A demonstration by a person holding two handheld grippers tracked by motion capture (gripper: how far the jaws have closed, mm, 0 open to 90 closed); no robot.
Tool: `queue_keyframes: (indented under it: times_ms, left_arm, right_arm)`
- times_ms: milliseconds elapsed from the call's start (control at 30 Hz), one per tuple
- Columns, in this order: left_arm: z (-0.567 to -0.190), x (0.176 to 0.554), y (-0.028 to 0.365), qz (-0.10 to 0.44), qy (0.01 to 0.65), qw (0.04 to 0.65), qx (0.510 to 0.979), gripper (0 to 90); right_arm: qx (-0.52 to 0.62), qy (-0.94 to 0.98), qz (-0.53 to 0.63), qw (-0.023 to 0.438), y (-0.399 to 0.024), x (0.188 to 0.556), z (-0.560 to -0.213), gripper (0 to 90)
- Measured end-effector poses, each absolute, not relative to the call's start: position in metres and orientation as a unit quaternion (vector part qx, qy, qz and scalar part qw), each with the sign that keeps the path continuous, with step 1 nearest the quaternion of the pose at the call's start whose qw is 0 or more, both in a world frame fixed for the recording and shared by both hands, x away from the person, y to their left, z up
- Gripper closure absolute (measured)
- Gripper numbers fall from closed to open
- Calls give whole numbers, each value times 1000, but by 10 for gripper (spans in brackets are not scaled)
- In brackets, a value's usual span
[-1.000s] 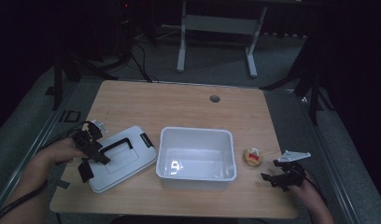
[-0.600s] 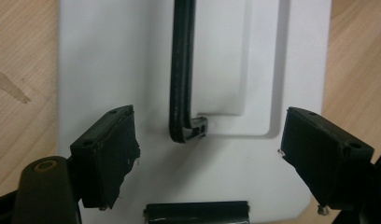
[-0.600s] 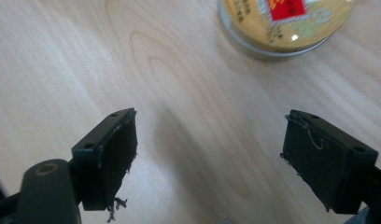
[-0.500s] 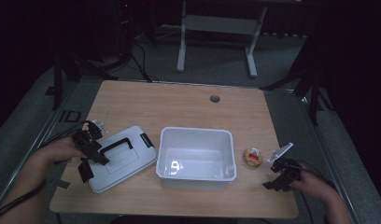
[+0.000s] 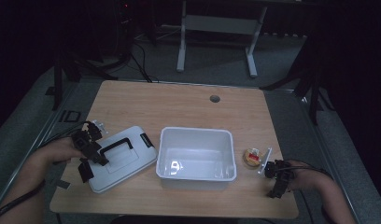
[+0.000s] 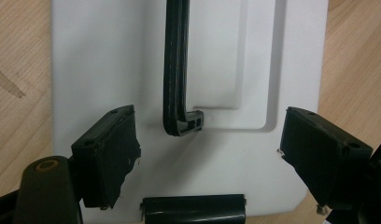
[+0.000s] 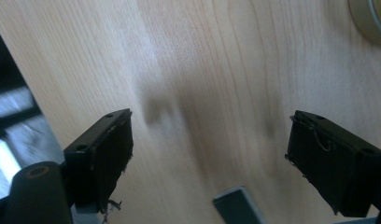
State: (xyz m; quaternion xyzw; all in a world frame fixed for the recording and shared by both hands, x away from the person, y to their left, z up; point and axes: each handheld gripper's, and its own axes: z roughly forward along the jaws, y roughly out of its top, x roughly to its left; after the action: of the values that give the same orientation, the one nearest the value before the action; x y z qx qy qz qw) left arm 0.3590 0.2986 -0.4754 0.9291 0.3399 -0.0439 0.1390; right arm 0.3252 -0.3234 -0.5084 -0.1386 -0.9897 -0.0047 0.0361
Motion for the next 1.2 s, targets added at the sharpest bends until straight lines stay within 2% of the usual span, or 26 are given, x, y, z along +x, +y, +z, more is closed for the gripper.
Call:
queue_keyframes:
  times_ms: [100,267,667,933,1200]
  left_arm:
    - [-475,359,299,-46,340,140,929,185]
    - [-476,358,299,-50,341,139,928,185]
    - [-475,358,299,-54,339,137,929,185]
    - [-479,358,298,-57,339,132,930,184]
    - [-477,360,298,-57,338,131,930,185]
  right_arm:
    - [-96,-995,-3,8,-320,323,-507,147]
    - [-66,-998,4,-6,-313,327,-498,167]
    - [-58,-997,-17,-50,-294,367,-471,167]
    - [-59,-996,-9,-68,-283,392,-483,166]
    - [-65,-996,6,-53,-280,406,-498,151]
